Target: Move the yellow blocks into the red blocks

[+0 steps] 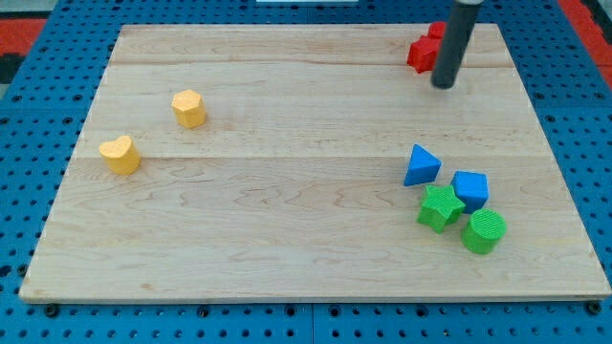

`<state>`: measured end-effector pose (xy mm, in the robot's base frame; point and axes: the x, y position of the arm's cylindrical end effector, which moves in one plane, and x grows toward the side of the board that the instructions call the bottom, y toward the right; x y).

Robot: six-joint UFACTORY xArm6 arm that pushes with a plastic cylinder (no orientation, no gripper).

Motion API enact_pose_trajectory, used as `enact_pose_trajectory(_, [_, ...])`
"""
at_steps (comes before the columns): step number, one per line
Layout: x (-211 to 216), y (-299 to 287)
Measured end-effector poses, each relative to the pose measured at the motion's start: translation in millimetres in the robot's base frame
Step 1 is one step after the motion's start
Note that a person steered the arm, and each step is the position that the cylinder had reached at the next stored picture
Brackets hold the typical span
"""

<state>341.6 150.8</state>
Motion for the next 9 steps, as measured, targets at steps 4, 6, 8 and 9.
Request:
enact_pose_trajectory(4, [19.2,-226.2])
enact_pose_trajectory(6, [-42.9,-98.4])
enact_pose_trajectory(8, [56.4,-189.1])
enact_pose_trajectory(9, [-11.1,-185.9])
